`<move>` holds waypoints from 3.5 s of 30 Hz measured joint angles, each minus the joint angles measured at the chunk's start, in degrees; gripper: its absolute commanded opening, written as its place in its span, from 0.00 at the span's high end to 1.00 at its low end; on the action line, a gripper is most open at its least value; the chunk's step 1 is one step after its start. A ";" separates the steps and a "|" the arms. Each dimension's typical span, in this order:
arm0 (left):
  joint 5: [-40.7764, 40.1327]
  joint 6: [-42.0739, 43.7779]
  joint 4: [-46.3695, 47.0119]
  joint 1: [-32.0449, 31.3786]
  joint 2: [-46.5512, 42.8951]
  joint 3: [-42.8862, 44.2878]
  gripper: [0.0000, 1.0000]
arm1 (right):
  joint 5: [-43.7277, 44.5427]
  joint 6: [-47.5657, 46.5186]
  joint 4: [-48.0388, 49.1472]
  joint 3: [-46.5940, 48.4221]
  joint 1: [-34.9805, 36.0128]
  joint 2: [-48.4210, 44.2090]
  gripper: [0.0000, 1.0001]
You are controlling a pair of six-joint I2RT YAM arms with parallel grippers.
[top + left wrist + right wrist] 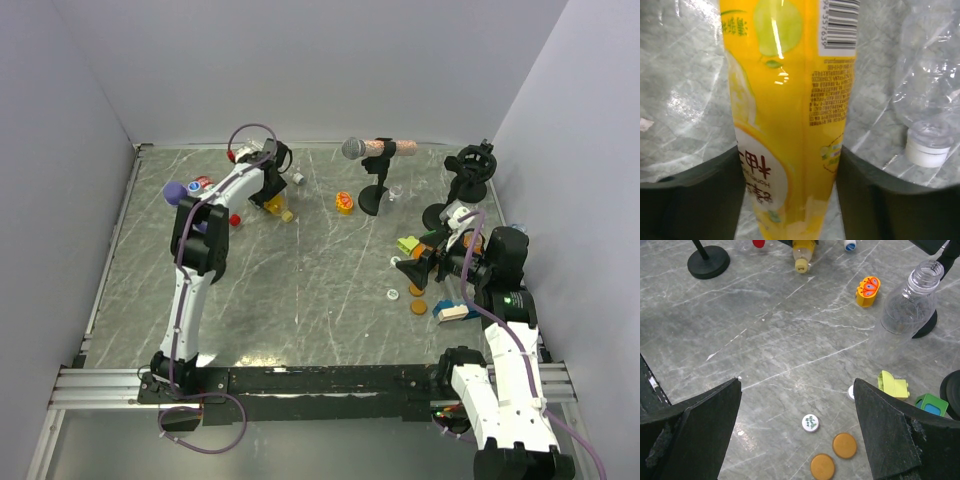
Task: Unscrew the bottle caps
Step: Pick up the plastic bottle from the corner of the board, then pass from the left arm to the right, then pass from the right arm to the left
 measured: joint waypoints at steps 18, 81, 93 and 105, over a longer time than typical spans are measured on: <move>-1.55 3.48 2.32 -10.73 -25.73 -24.22 0.73 | -1.16 -1.75 -0.92 -0.04 0.00 -2.38 0.01; 0.26 -36.87 19.34 -31.34 -55.69 -56.15 0.08 | 21.35 19.54 -6.60 17.46 38.77 33.97 0.98; 0.46 -20.52 26.82 -31.43 -68.59 -62.31 0.03 | 19.39 9.81 -12.17 17.14 34.71 30.93 1.00; 14.88 16.44 35.98 -31.43 -90.40 -78.12 0.03 | 18.23 2.73 -15.37 17.20 34.07 28.22 1.00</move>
